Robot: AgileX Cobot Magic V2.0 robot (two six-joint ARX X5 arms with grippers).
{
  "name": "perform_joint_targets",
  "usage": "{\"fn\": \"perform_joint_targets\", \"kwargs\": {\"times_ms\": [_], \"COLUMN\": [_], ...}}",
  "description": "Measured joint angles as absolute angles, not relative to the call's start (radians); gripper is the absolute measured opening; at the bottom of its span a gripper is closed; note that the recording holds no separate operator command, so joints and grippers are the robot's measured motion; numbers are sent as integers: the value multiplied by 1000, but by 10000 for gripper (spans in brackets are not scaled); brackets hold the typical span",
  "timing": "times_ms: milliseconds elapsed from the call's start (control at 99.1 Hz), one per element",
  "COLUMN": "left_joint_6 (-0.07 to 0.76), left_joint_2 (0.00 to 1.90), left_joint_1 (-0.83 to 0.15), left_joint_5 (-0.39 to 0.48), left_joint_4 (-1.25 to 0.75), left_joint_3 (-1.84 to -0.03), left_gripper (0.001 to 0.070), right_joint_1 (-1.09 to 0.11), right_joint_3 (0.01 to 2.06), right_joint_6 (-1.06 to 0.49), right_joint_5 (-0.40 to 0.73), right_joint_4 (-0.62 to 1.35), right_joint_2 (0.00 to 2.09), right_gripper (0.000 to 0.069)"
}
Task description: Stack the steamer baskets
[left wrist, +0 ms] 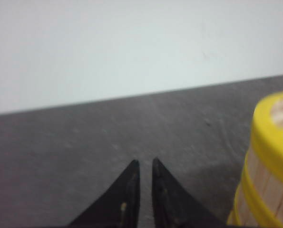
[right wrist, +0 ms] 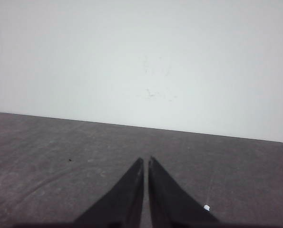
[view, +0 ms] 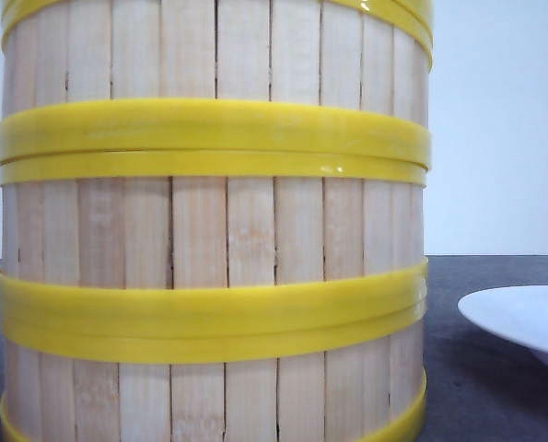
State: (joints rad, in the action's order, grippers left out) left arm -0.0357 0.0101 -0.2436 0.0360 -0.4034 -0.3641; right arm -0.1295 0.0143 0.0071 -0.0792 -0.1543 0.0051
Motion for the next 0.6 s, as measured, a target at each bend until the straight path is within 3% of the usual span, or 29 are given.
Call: {"fn": "perform_joint_targets", "kwargs": {"times_ms": [81, 323, 424, 595], "left_joint_6": [-9, 82, 123, 125], "left_joint_2": [10, 6, 9, 4], "left_joint_1": [-209, -154, -142, -123], "left_joint_5": [88, 101, 103, 82], "left_joint_4": [-282, 15, 40, 34], "left_joint_3": [-257, -31, -32, -32], "left_gripper": [26, 26, 26, 26], "right_joint_1": [-130, -130, -130, -130], "right_joint_3": [14, 14, 14, 14], "right_joint_6": [7, 7, 7, 7], "right_joint_5": [-79, -79, -79, -79], "right_joint_4": [-154, -154, -155, -155], "right_joint_2": [5, 5, 5, 5], "right_gripper": [15, 15, 15, 15]}}
